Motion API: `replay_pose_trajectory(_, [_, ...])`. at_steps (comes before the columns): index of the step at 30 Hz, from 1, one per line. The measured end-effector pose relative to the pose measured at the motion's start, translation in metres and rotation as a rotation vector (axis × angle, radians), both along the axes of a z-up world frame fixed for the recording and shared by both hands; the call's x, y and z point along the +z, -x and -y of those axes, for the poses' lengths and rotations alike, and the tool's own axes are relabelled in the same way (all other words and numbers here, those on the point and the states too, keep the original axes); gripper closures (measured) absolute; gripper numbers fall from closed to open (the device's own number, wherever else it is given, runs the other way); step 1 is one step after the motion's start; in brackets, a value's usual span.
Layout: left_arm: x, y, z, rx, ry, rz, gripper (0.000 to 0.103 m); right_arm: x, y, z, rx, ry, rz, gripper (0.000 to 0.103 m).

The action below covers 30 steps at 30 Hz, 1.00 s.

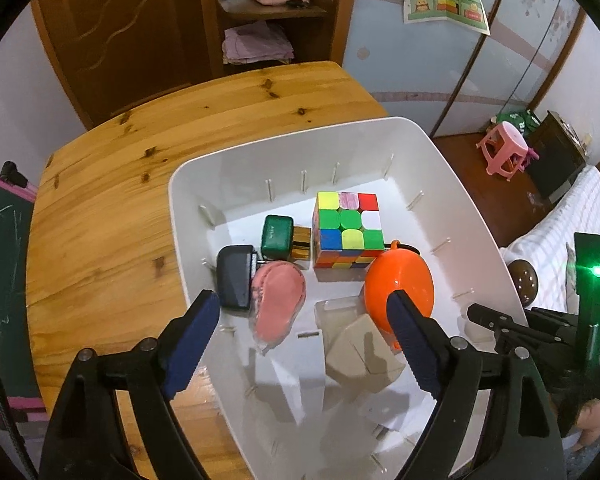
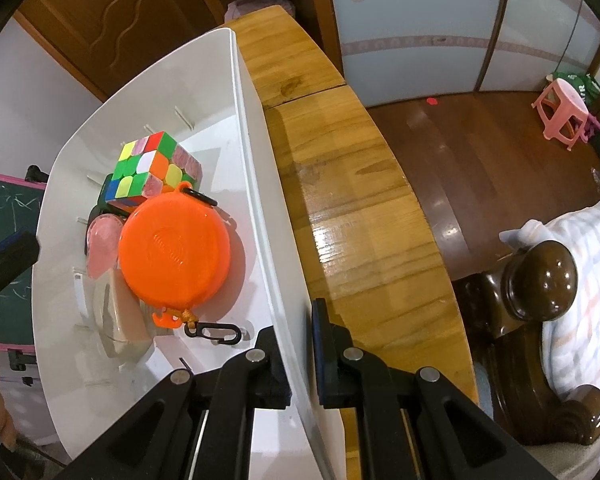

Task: Organize rigid objects

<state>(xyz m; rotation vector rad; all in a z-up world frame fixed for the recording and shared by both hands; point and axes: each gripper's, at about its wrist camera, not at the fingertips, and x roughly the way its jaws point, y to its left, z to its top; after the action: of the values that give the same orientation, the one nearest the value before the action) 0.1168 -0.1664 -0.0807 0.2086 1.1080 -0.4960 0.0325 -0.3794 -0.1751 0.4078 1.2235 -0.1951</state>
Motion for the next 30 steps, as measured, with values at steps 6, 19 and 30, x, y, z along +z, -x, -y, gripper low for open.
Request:
replay_pose_trajectory(6, [0.014,0.009,-0.017,0.039,0.017,0.019,0.015,0.005,0.002,-0.002,0.0,0.013,0.005,0.094])
replay_pose_trajectory(19, [0.033,0.034,-0.048,0.108,0.018,0.079,0.015,0.02,0.012,-0.005,-0.004,0.047,0.034,0.092])
replay_pose_trajectory(30, [0.043,0.059,-0.075,0.169,0.051,0.125,0.015,0.045,0.022,-0.014,0.005,0.112,0.095,0.092])
